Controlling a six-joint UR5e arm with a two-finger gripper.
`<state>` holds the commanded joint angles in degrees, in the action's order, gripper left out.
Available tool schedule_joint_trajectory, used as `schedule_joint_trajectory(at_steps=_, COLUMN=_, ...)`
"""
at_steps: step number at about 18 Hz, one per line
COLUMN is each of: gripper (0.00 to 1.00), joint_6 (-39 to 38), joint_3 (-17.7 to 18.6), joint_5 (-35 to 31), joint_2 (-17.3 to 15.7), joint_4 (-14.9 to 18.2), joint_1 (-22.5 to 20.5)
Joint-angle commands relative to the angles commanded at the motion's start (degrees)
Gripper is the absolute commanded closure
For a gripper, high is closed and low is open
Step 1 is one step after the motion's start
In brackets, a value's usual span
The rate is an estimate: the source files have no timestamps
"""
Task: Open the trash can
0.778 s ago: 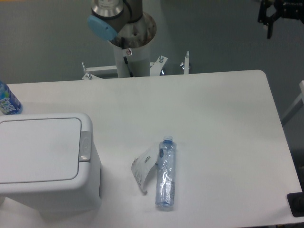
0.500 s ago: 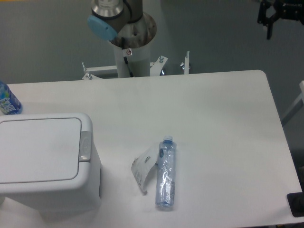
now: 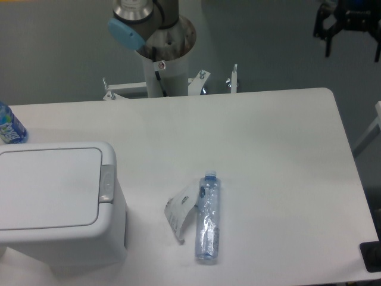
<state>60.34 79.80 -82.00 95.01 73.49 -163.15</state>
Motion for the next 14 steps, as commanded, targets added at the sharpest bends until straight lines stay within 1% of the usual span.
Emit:
schedule_joint_trajectory(at_steps=2, gripper=0.00, joint_6=-9.4, joint_3=-0.3, joint_5=-0.1, joint_2=1.0, joint_4=-2.8, joint_1=4.2)
schedule_joint_trajectory(at_steps=6, gripper=0.00, joint_6=-28.2, joint_3=-0.5, joint_5=0.2, joint_2=2.1, joint_4=-6.6, joint_1=11.5)
schedule_joint_trajectory(at_steps=8, gripper=0.00, joint_6=-36.2, joint_3=-0.5, joint_5=0.3, joint_2=3.3, joint_4=-8.1, joint_1=15.6)
schedule_joint_trajectory(at_steps=10, gripper=0.00, joint_6=-44.0, joint_3=-0.4, joint_5=1.8, joint_2=5.0, joint_4=-8.5, joint_1=19.9)
schedule_joint_trajectory(at_steps=11, gripper=0.00, joint_6=-47.4, joint_3=-0.7, joint_5=2.7, joint_2=6.0, joint_4=-8.7, joint_1=21.3)
schedule_joint_trajectory(at_steps=12, gripper=0.00, joint_6=-51.0, joint_3=-1.0, joint_5=3.9, joint_2=7.0, joint_4=-11.0, joint_1=22.3)
schedule_joint_trajectory(at_steps=13, gripper=0.00, joint_6=-52.8, joint_3=-1.0, joint_5=5.1, joint_2=7.5, joint_4=-12.1, joint_1=23.1)
schedule_joint_trajectory(at_steps=14, gripper=0.00, joint_6=-54.1, joint_3=-0.9, joint_5=5.8, joint_2=7.9, joint_4=-12.6, joint_1=23.7)
